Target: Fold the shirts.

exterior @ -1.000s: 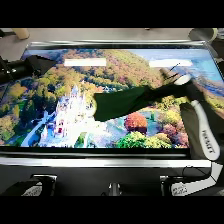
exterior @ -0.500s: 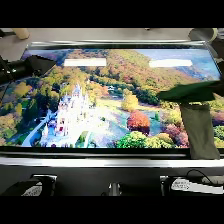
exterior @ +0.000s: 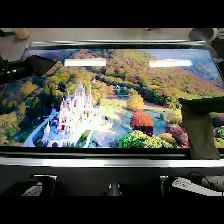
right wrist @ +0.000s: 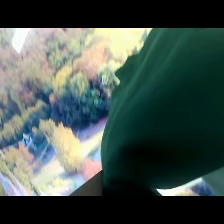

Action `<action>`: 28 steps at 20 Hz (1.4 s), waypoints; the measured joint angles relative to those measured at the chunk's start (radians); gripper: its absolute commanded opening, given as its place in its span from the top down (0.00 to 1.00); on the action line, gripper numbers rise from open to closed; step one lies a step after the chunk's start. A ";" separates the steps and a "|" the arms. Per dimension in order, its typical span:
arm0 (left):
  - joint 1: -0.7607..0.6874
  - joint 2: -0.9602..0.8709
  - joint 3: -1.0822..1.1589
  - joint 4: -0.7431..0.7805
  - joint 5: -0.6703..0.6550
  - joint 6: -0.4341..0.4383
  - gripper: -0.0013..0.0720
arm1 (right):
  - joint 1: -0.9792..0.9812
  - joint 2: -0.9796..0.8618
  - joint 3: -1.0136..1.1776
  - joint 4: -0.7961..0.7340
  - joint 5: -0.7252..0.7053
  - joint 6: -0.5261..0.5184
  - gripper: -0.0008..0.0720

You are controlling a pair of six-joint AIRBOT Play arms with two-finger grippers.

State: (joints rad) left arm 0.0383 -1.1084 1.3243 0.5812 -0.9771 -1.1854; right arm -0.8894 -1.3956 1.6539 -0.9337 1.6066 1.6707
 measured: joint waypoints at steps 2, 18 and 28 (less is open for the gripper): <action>0.000 -0.004 0.000 0.000 0.000 0.004 0.94 | 0.000 0.005 -0.006 -0.071 0.088 0.017 0.96; 0.000 -0.013 0.003 0.000 0.002 0.009 0.94 | 0.008 0.116 -0.489 -0.566 0.010 0.028 0.21; -0.154 -0.219 0.186 0.858 -0.167 -0.464 0.01 | 0.499 0.065 -0.043 -0.536 -0.270 -0.050 0.14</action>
State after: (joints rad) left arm -0.1154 -1.3270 1.5105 1.4387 -1.1439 -1.6493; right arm -0.3908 -1.3308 1.6104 -1.4696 1.3361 1.6211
